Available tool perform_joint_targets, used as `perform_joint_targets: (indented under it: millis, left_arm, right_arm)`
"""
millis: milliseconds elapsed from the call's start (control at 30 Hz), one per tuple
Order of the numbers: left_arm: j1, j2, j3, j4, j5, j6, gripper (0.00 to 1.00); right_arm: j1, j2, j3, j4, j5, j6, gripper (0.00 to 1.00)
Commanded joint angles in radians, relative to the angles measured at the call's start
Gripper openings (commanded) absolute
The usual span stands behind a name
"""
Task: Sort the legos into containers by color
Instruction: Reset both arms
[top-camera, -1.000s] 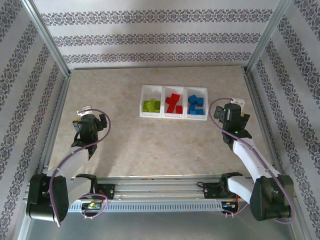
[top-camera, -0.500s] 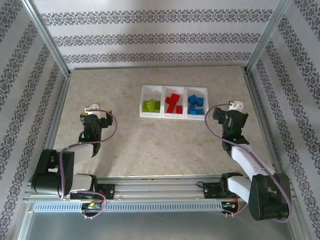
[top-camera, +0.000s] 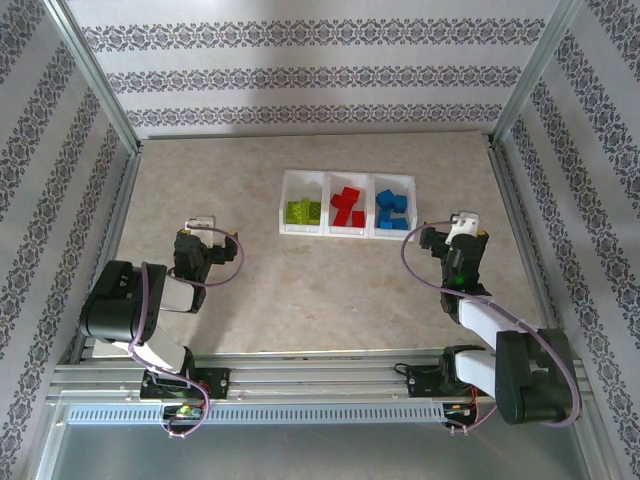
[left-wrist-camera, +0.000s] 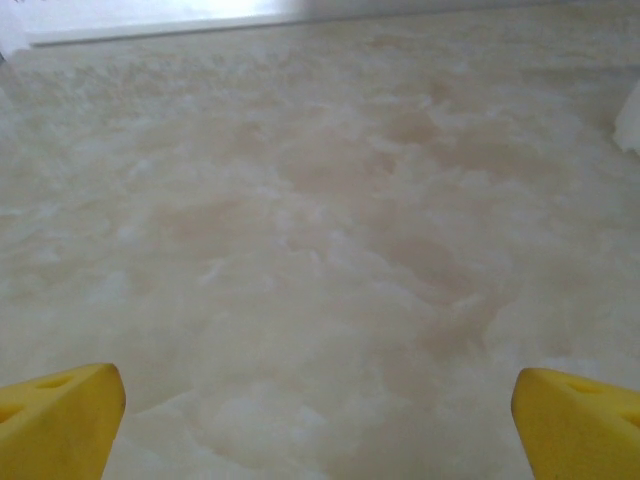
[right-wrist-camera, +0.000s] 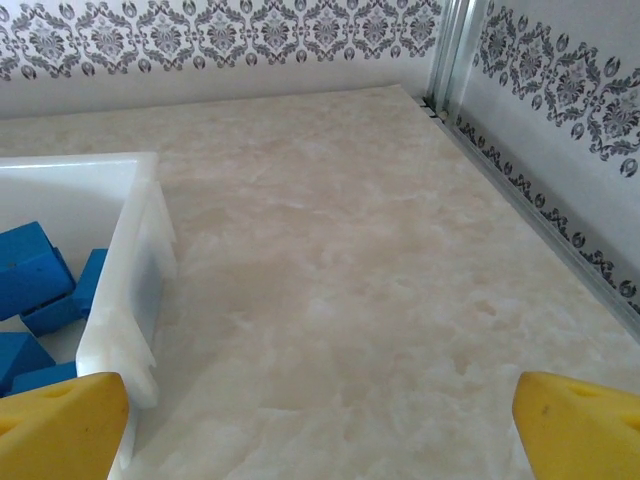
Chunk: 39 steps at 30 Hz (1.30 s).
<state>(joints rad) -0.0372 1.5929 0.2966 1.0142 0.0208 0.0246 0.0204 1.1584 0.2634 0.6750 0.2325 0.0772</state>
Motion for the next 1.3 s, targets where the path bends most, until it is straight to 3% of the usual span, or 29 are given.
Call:
perform_joint_targets:
  millis: [0,67,367,600,700,867,1000,1267]
  left_arm:
    - [0.014,0.002,0.066,-0.02,0.011,0.016,1.0]
    - [0.036,-0.005,0.097,-0.09,-0.02,-0.028,0.99]
    - [0.039,-0.002,0.088,-0.064,-0.029,-0.03,1.0]
    - [0.039,0.0,0.091,-0.068,0.011,-0.015,1.0]
    - [0.039,0.0,0.091,-0.066,0.01,-0.016,1.0]
    - [0.04,0.0,0.092,-0.066,0.01,-0.015,1.0]
    - [0.039,-0.001,0.091,-0.066,0.01,-0.015,1.0]
    - [0.039,0.0,0.091,-0.066,0.01,-0.015,1.0]
  right_arm:
    - [-0.014,0.046,-0.01,0.126,-0.028,-0.01,0.98]
    - [-0.016,0.081,-0.007,0.156,-0.028,-0.004,0.98]
    - [-0.02,0.268,0.032,0.293,-0.065,0.022,0.98]
    - [-0.02,0.3,0.035,0.31,-0.096,0.013,0.98]
    - [-0.017,0.359,0.027,0.397,-0.18,-0.026,0.98]
    - [-0.02,0.365,0.074,0.292,-0.196,-0.019,0.98]
    - [-0.04,0.371,0.109,0.279,-0.311,-0.03,0.98]
    - [-0.042,0.372,0.109,0.281,-0.315,-0.031,0.98]
